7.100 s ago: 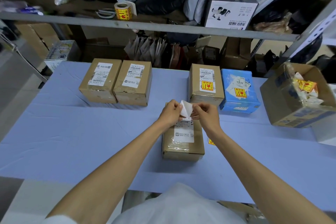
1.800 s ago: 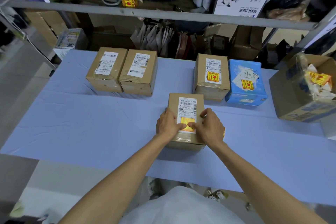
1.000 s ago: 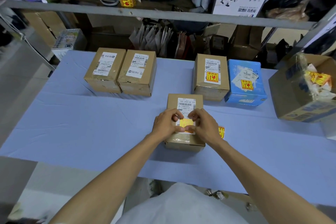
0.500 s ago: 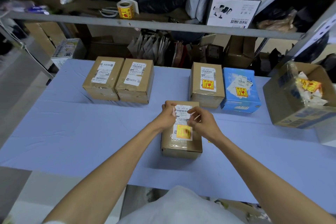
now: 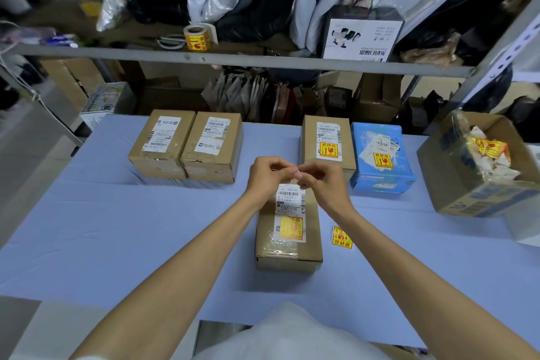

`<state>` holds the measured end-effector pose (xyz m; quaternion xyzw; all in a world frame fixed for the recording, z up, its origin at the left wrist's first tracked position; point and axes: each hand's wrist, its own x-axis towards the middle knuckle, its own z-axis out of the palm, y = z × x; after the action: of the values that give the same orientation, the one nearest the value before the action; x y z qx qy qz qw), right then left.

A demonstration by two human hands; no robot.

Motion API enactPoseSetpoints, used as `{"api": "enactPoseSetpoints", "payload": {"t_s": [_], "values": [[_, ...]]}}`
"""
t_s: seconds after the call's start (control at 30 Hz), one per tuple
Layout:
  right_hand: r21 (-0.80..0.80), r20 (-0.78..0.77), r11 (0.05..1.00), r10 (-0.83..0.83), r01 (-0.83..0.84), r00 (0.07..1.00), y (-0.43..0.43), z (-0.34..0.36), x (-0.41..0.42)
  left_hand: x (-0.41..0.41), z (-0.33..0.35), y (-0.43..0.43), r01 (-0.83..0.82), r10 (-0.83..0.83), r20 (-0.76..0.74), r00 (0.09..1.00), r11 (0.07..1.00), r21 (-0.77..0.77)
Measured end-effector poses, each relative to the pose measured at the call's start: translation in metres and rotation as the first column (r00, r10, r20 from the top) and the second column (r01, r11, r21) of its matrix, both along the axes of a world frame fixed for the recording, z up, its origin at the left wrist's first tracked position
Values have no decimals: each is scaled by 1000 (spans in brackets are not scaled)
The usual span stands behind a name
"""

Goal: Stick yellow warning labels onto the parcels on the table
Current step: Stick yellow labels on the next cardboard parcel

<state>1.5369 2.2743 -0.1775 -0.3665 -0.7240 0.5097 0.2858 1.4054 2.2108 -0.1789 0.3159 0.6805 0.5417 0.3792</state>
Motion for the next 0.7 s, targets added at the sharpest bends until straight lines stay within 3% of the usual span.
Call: {"api": "enactPoseSetpoints", "payload": {"t_s": [0.13,0.27,0.37,0.6,0.7], "values": [[-28,-29,998,-52,51,998,15,7,2,-1,8,6,97,-98,154,983,995,18],[97,50,989,-118,113,992,25,11,6,5,15,17,137,-144,175,974,989,51],[104,13,983,-155,153,988,26,16,7,8,17,26,87,-95,155,983,994,60],[-2,-62,998,-63,63,996,26,23,15,14,14,37,7,-9,74,997,1000,26],[-30,-66,999,-23,21,998,32,27,21,17,14,37,45,-48,165,985,999,21]]}}
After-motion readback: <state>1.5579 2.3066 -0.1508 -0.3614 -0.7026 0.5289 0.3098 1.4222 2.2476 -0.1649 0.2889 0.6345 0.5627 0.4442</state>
